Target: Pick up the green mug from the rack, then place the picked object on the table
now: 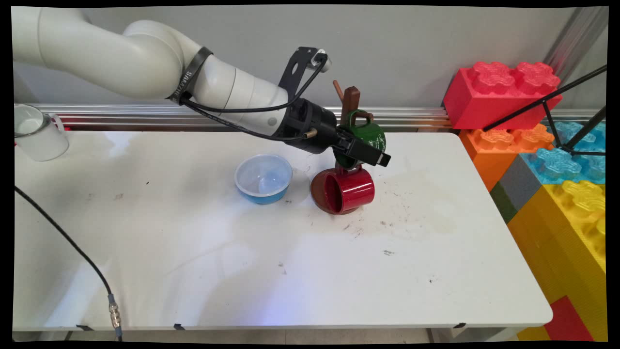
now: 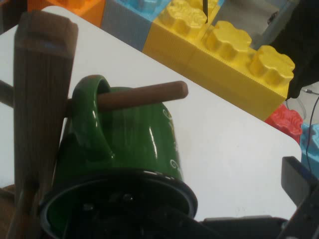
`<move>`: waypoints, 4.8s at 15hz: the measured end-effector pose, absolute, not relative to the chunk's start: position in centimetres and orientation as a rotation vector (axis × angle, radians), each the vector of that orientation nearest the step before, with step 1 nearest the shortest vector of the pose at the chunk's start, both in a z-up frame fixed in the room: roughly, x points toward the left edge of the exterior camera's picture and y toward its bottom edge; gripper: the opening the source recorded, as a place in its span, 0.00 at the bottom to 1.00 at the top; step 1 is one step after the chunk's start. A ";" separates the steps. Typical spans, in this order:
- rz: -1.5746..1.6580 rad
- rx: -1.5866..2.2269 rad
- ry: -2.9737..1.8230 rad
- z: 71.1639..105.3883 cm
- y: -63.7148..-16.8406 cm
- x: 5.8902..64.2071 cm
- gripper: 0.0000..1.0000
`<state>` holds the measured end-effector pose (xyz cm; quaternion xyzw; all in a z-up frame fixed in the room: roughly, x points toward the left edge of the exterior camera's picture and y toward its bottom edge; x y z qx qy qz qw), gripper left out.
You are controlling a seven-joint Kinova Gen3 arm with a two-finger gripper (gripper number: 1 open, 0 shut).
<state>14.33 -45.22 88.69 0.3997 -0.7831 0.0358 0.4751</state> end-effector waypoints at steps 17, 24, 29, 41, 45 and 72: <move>0.088 1.045 -1.889 88.8 -44.8 15.7 0.00; 0.078 1.054 -1.879 89.3 -44.4 15.8 0.00; 0.049 1.051 -1.864 89.9 -43.7 15.3 0.00; -0.047 1.033 -1.829 91.7 -41.3 13.4 0.00; -0.059 1.019 -1.844 92.1 -40.7 13.2 0.00; 0.167 0.685 -2.563 93.2 -37.7 8.1 0.00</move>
